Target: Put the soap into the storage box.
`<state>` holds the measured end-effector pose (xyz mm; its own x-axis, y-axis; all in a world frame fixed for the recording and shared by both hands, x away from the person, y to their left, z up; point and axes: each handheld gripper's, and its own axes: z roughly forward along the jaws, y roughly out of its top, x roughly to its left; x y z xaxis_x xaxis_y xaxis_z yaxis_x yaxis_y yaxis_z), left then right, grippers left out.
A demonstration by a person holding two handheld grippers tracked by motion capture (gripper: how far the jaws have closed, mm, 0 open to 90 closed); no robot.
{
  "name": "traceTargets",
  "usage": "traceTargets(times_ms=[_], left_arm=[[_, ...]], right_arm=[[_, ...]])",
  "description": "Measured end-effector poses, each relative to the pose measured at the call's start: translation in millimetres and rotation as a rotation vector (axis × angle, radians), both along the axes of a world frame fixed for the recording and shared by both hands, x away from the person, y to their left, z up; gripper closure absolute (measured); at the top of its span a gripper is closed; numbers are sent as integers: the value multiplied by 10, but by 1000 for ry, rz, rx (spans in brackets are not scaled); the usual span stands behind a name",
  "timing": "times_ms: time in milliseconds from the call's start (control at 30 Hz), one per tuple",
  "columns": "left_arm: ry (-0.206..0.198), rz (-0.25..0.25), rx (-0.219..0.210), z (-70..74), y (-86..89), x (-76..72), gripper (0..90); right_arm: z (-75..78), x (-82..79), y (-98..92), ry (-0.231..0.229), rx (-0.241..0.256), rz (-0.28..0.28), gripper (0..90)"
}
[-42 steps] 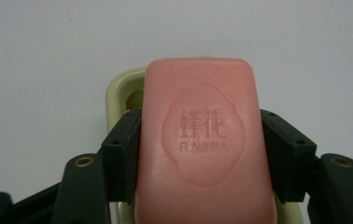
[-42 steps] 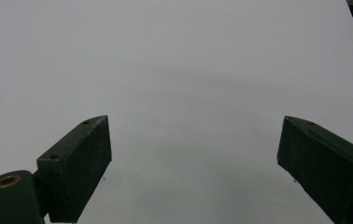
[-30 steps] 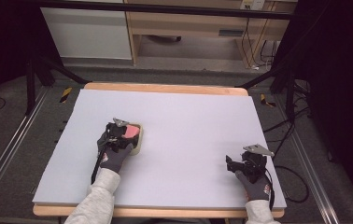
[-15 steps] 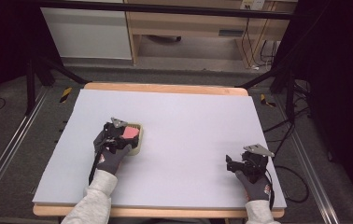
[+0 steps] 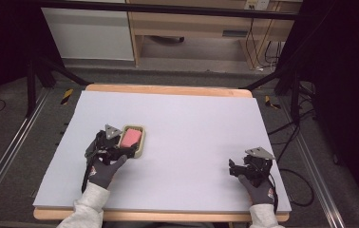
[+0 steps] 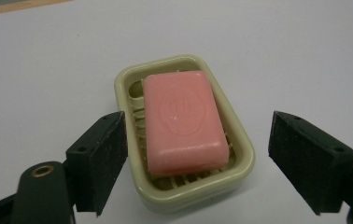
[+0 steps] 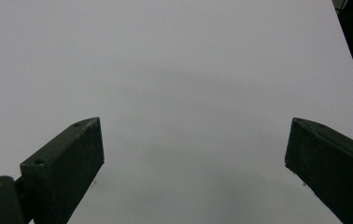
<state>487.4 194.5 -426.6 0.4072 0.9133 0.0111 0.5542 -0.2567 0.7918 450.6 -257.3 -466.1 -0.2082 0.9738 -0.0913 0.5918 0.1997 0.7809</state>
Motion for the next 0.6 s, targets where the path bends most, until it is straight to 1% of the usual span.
traceTargets(times_ms=[133, 167, 233, 300, 333, 367, 433, 467, 600], left_arm=[[-11, -16, -3, 5, 54, -90, 190], [-11, -16, -3, 5, 54, -90, 190], [-11, -23, 5, -7, 95, -127, 190], [-7, -20, 10, -29, 134, -154, 190], [-5, -20, 14, -41, 159, -162, 190], [-4, -15, 9, -56, 178, -168, 190], [6, -14, 16, -76, 225, -183, 190], [8, -8, 10, -89, 241, -191, 190], [12, 2, 15, -123, 318, -225, 190]], right_arm=[[-7, -3, 3, 11, 5, -8, 47], [-7, -3, 3, 11, 5, -8, 47], [-18, 0, -18, 13, 7, -13, 48], [-30, 7, -44, 8, -6, -6, 47], [-33, 6, -53, 11, -5, -9, 48], [-33, 4, -50, 18, 9, -18, 48], [-42, 7, -66, 17, 4, -19, 48], [-45, 6, -70, 26, 11, -25, 48], [-50, 6, -81, 30, 8, -22, 49]])
